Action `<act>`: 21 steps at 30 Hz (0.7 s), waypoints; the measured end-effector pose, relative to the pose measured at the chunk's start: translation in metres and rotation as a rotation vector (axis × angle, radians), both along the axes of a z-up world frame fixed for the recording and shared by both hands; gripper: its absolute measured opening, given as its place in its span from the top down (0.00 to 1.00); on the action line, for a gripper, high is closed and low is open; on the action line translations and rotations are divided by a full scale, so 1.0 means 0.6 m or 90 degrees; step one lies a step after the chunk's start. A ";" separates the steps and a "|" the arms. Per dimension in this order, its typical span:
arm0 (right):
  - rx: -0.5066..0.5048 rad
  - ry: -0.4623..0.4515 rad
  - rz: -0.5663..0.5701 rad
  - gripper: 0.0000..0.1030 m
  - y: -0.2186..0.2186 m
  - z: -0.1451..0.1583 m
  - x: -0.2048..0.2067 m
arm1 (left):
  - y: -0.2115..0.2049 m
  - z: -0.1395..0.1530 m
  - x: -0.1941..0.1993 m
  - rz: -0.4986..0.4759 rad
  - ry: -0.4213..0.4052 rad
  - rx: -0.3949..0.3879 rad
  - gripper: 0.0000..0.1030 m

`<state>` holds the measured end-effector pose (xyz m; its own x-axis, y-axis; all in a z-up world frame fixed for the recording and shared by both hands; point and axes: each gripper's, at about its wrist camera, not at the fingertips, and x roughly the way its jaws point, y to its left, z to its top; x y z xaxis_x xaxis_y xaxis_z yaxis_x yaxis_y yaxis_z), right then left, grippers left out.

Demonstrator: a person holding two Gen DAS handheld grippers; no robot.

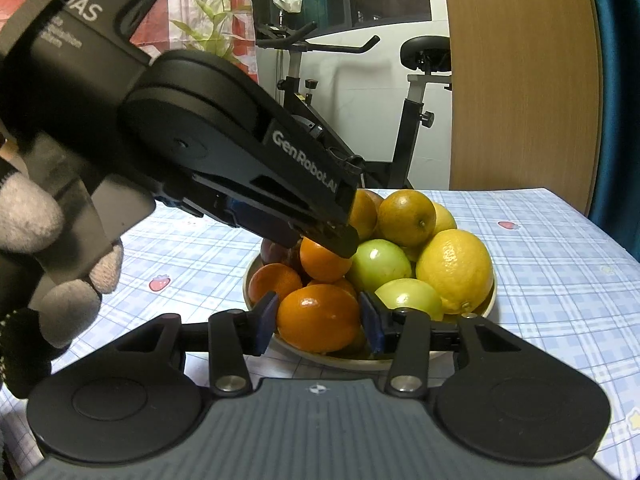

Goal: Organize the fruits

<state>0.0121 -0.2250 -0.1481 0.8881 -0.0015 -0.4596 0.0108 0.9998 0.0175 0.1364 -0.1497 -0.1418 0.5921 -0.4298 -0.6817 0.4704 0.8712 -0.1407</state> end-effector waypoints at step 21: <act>0.008 -0.031 0.004 0.15 -0.001 0.006 -0.011 | 0.089 0.047 -0.023 0.085 -0.044 -0.034 0.16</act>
